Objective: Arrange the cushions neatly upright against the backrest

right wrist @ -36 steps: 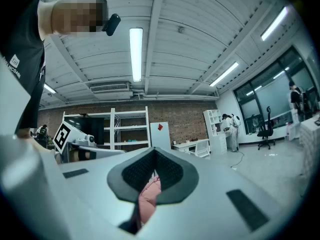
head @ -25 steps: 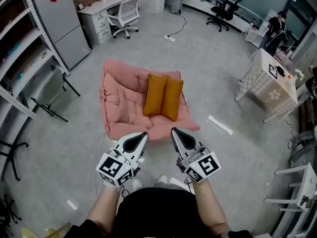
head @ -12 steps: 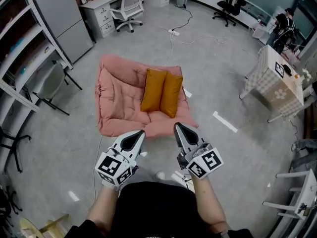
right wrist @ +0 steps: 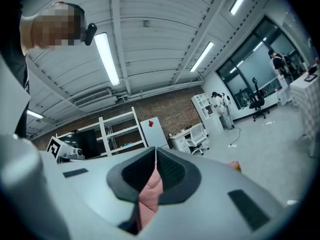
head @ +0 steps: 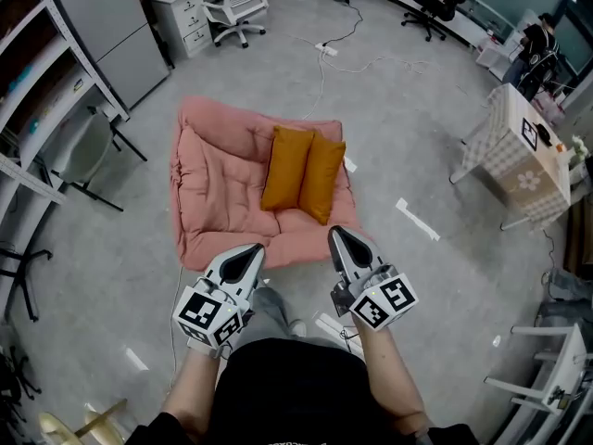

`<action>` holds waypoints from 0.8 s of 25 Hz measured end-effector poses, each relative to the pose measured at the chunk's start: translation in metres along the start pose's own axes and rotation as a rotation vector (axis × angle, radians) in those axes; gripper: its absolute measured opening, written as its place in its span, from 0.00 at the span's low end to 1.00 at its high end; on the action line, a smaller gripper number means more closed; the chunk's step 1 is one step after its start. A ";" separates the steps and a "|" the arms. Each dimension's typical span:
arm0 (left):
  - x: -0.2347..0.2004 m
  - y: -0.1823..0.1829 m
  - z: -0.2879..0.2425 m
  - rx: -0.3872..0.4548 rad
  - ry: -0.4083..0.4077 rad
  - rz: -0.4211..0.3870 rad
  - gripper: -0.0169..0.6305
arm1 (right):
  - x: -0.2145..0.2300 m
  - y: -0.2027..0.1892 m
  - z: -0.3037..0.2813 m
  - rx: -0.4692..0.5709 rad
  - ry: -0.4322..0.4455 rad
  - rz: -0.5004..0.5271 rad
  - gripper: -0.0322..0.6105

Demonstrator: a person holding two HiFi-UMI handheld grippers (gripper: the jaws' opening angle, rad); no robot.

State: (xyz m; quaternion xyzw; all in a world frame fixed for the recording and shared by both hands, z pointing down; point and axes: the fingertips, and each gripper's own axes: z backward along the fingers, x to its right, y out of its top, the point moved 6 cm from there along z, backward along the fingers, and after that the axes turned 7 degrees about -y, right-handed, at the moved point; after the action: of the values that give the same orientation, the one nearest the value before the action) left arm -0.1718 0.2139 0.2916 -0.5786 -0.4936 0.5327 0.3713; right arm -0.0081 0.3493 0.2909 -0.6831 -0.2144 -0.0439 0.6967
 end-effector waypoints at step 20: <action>-0.216 0.030 -0.045 -0.026 0.033 0.149 0.05 | 0.067 -0.025 -0.222 -0.209 -0.149 -0.034 0.08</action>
State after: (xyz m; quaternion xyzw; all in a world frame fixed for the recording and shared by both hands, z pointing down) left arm -0.1108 0.0026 0.3237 -0.6272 -0.4500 0.5428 0.3309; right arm 0.0967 0.1475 0.3435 -0.7496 -0.2715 -0.0269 0.6030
